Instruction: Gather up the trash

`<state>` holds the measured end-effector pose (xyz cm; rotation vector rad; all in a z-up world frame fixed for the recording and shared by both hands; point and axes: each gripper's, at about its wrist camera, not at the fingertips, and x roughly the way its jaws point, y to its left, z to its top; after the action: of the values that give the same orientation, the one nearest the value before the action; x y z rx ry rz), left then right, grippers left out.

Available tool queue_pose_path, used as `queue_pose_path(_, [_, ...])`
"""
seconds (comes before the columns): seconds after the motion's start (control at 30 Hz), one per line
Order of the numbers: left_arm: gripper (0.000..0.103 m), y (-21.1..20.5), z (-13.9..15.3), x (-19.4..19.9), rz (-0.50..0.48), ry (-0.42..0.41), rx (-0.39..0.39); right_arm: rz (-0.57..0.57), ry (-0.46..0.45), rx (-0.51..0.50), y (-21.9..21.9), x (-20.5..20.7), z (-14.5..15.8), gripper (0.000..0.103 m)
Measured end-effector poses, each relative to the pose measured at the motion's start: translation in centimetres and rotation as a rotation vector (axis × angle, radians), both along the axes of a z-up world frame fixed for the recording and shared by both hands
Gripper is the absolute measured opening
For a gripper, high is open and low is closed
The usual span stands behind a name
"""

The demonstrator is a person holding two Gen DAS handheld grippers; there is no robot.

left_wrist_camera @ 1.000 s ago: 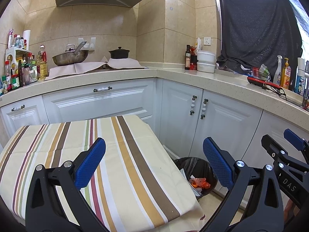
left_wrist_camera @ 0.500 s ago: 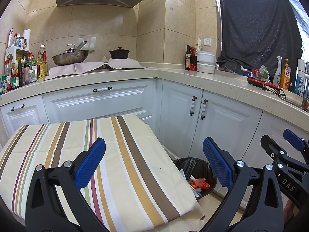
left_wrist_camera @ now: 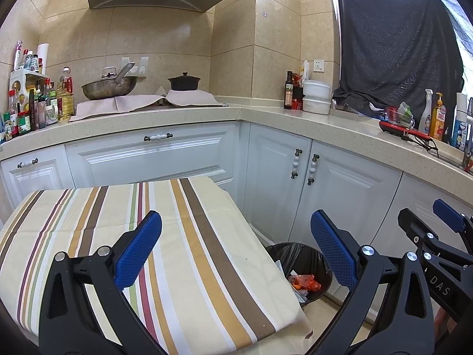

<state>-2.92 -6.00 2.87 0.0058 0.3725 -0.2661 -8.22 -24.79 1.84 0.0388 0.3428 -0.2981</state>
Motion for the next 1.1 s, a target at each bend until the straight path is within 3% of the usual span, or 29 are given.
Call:
queue_pose_path(0.63, [0.098, -0.2, 0.4, -0.1, 0.017, -0.011, -0.013, 0.005, -0.003, -0.006, 0.2, 0.0, 0.0, 0.075])
queue_pose_path(0.9, [0.098, -0.3, -0.8, 1.4, 0.019, 0.082, -0.024, 0.016, 0.010, -0.006, 0.4, 0.5, -0.4, 0.075])
queue_pose_path(1.1, [0.098, 0.7, -1.3, 2.9, 0.053, 0.098, -0.002, 0.032, 0.025, -0.003, 0.6, 1.5, -0.9, 0.076])
